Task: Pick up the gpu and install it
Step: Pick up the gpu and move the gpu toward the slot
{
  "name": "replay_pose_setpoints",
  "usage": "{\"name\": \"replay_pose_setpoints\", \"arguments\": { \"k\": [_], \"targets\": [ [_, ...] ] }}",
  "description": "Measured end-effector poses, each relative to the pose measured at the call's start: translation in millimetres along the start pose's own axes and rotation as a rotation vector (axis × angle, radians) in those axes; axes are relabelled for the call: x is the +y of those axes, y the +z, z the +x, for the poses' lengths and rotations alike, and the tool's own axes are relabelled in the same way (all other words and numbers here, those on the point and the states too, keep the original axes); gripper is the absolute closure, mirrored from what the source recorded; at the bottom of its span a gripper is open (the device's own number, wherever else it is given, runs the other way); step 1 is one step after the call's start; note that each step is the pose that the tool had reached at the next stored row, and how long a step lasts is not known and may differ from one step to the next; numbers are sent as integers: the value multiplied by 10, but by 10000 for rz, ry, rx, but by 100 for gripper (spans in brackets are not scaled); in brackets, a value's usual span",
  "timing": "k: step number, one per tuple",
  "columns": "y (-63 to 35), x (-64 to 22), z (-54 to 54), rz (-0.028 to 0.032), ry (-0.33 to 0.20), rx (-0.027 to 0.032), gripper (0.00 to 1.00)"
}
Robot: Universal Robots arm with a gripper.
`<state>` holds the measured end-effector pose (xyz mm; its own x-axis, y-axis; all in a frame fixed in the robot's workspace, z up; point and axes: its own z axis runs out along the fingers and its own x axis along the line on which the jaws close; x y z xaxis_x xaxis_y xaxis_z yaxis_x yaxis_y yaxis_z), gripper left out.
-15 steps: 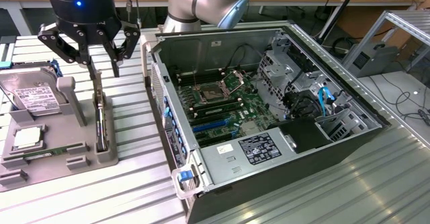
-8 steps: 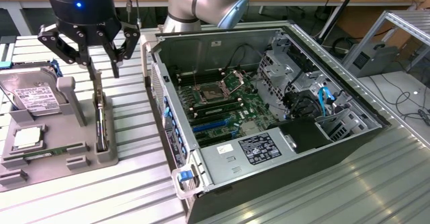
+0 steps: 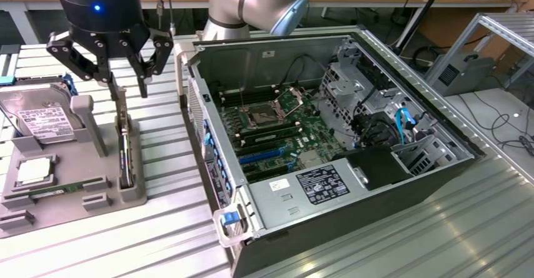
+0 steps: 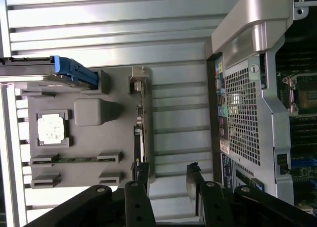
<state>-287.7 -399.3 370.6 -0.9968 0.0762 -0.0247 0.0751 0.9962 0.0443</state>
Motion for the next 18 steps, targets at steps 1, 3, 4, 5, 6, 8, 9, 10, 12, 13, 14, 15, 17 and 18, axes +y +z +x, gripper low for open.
{"name": "replay_pose_setpoints", "arguments": {
  "k": [1,3,4,5,6,8,9,10,12,13,14,15,17,18],
  "targets": [
    [3,-1,3,0,0,0,56],
    [6,-1,5,0,0,0,56],
    [7,-2,6,0,0,0,56],
    [10,-2,8,0,0,0,56],
    [14,-2,10,0,0,0,56],
    [16,-3,12,0,0,0,56],
    [17,-3,13,0,0,0,56],
    [19,-4,15,0,0,0,56],
    [23,-4,18,0,0,-1,56],
    [25,-4,19,0,0,0,56],
    [32,-5,23,0,0,0,56],
    [40,-6,25,0,0,0,56],
    [43,-6,25,0,0,0,56],
    [45,-6,26,0,0,0,56]
  ]
}}
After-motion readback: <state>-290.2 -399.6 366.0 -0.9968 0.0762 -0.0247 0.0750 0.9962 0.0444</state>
